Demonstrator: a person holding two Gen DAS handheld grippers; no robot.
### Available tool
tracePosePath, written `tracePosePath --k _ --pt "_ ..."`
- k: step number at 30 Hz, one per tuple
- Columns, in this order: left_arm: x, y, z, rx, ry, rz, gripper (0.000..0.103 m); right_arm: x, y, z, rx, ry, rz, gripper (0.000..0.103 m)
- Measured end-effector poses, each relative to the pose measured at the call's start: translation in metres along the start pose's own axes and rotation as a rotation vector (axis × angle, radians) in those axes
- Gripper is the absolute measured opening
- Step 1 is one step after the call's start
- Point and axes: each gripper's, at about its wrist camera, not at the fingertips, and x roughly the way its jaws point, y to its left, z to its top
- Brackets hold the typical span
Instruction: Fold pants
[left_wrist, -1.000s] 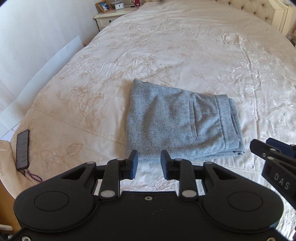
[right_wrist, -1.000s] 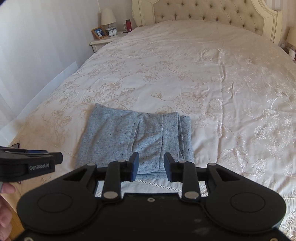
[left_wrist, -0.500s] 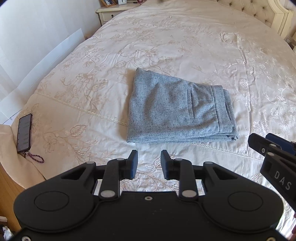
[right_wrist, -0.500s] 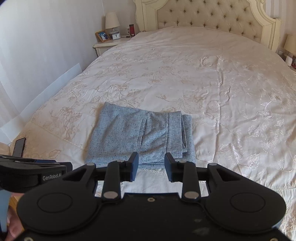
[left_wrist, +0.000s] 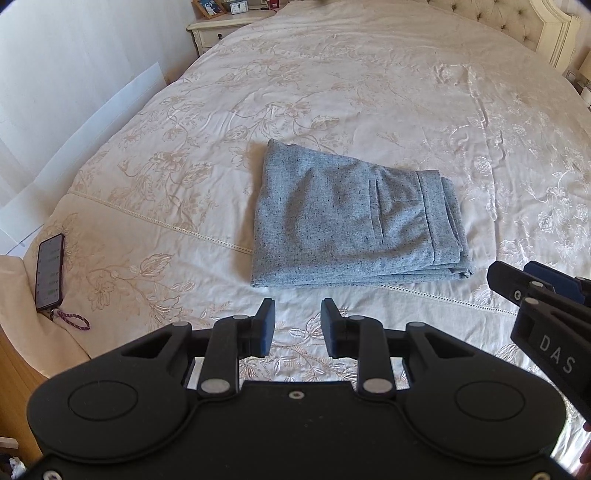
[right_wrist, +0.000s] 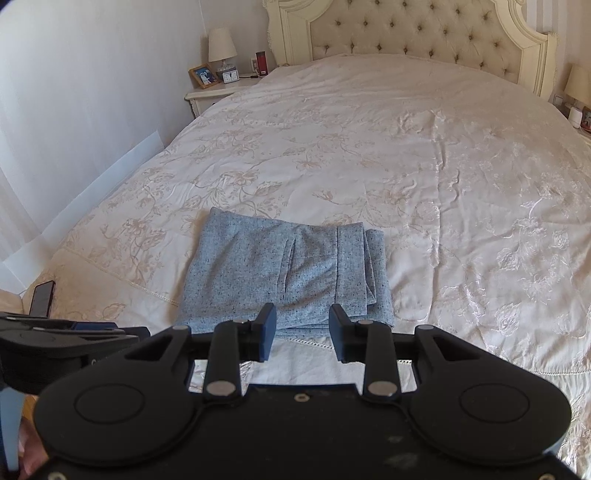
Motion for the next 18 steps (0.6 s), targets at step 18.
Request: tracePosePath --k 18 --pt "0.008 -0.005 0.006 0.013 0.009 0.004 0.038 0.011 0.0 0.007 0.012 0.011 -0.001 0.034"
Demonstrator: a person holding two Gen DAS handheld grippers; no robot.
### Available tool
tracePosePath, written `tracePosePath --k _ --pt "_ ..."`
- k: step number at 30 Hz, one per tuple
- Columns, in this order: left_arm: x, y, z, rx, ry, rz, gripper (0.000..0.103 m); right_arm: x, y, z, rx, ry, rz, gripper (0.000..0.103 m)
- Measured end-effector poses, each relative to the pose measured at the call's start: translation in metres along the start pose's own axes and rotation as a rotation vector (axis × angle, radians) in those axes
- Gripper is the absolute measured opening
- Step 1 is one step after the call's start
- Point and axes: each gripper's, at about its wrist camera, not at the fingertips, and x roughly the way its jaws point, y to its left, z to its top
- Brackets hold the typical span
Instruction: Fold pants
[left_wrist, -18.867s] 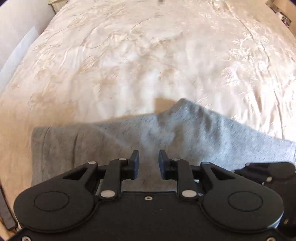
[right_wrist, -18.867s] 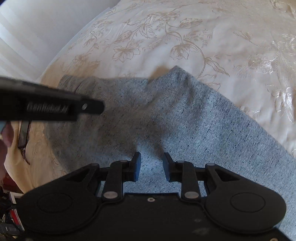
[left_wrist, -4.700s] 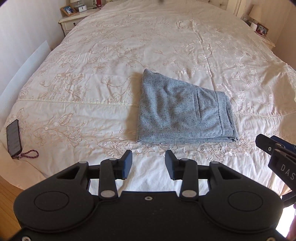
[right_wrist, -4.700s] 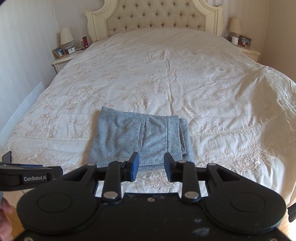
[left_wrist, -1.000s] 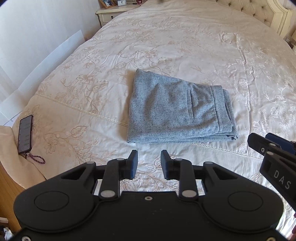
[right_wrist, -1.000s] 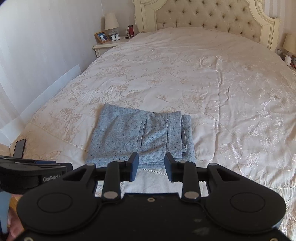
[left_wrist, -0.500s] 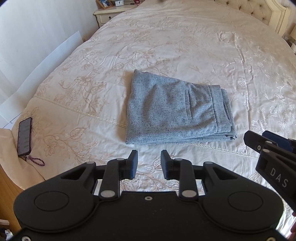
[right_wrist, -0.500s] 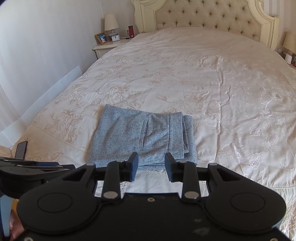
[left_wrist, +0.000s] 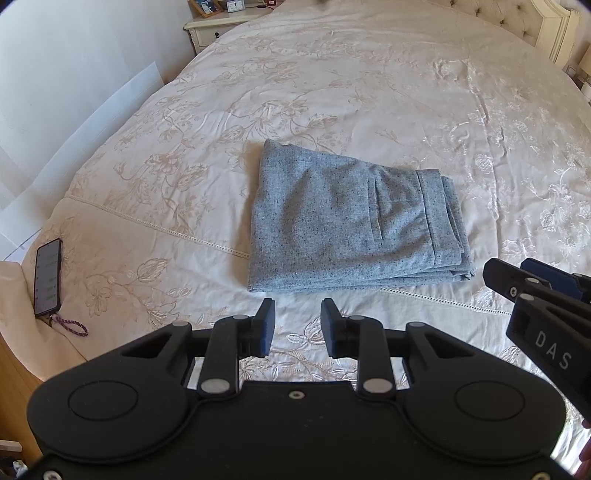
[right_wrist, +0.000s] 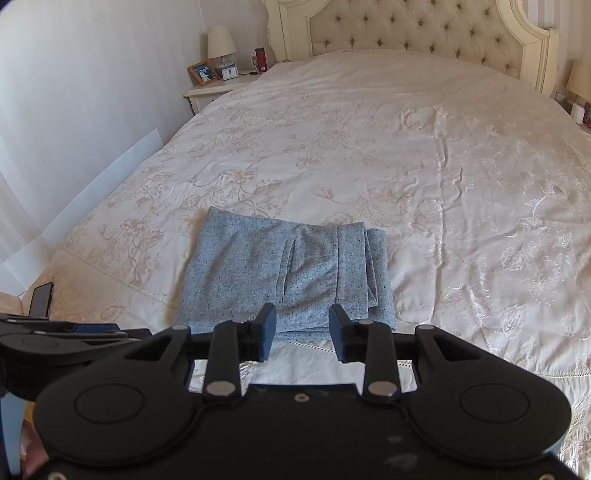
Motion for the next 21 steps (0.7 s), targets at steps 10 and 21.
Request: tracePosePath --k 10,21 --pt "0.005 -0.004 0.003 0.007 0.007 0.003 0.038 0.008 -0.002 0.003 0.011 0.013 0.003 0.034" --pt "0.016 -0.009 0.01 0.015 0.024 -0.002 0.038 0.02 -0.004 0.009 0.023 0.029 0.002 0.034"
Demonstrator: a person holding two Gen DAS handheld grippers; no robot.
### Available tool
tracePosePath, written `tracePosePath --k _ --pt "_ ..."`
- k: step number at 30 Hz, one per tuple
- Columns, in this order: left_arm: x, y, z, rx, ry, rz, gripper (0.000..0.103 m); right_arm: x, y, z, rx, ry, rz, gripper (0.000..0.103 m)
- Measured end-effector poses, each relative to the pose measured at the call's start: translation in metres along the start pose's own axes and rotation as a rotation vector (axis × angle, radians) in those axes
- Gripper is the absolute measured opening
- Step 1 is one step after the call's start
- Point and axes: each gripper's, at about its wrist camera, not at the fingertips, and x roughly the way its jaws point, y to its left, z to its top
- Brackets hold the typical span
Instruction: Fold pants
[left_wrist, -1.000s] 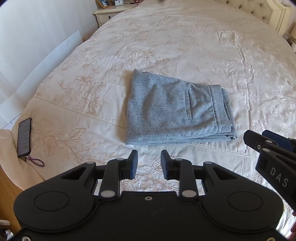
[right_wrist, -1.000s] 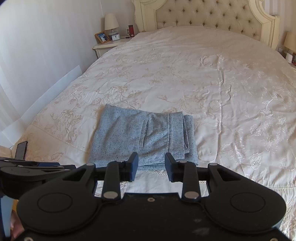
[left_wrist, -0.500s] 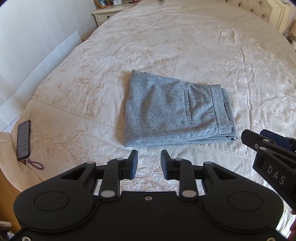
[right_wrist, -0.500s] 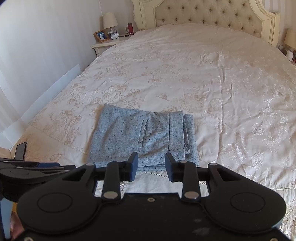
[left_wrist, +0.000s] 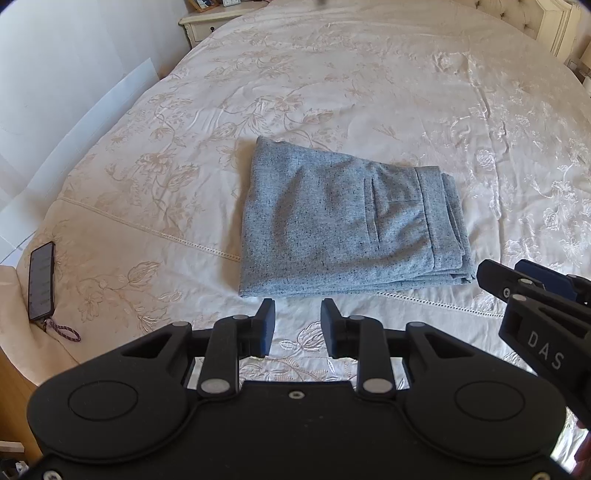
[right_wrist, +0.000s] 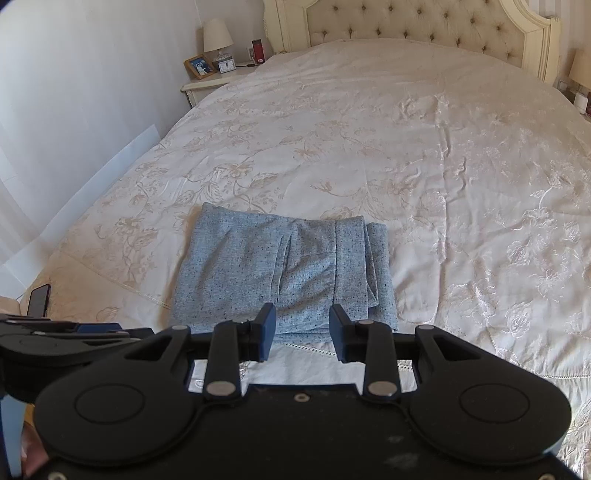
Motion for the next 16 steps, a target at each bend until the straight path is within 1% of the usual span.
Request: tracePosePath --k 10,16 --pt "0.007 -0.007 0.009 0.002 0.009 0.005 0.038 0.014 -0.006 0.008 0.011 0.011 0.009 0.034" --pt "0.008 -0.016 0.013 0.019 -0.004 0.002 0.038 0.022 -0.011 0.011 0.025 0.02 0.016 0.034"
